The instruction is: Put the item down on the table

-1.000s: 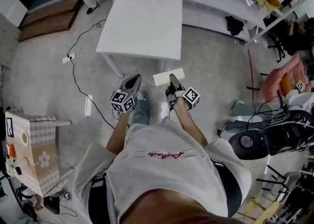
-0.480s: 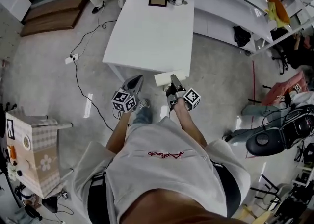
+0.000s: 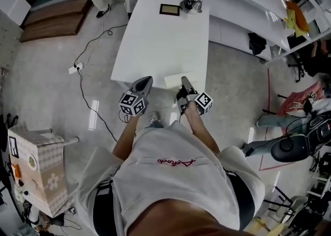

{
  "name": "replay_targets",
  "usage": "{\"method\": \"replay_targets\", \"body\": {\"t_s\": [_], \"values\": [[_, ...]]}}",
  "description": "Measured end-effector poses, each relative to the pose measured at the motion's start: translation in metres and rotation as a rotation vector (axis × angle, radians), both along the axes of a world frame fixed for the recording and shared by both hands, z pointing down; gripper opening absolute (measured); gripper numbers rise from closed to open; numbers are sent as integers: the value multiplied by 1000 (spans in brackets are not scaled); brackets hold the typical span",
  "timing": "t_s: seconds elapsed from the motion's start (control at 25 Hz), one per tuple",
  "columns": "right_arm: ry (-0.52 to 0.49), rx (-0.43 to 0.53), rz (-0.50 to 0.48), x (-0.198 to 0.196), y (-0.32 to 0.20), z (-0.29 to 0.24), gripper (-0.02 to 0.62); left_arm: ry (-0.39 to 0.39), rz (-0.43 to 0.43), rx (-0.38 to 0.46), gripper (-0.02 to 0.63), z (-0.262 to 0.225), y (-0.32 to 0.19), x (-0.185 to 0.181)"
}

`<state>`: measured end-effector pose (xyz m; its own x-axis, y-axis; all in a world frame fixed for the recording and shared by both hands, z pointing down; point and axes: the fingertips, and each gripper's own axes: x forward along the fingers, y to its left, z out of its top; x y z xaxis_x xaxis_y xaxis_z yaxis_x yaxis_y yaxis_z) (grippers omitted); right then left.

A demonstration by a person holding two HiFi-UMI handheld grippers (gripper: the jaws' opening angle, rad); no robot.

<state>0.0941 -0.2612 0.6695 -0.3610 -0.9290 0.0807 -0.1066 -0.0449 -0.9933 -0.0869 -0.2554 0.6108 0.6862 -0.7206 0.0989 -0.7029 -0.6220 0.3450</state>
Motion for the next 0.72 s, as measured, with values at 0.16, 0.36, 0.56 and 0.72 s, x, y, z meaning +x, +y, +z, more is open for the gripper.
{"method": "replay_targets", "body": {"t_s": [0.16, 0.36, 0.56, 0.72], "values": [[2, 4, 20, 0, -29, 0, 201, -1, 22, -4, 20, 0, -32, -1], [7, -1, 44, 0, -60, -2, 201, -5, 52, 2, 18, 0, -68, 1], [14, 2, 52, 2, -76, 1, 201, -10, 79, -4, 18, 6, -91, 5], [9, -4, 43, 2, -83, 5, 201, -18, 73, -11, 20, 11, -99, 6]]}}
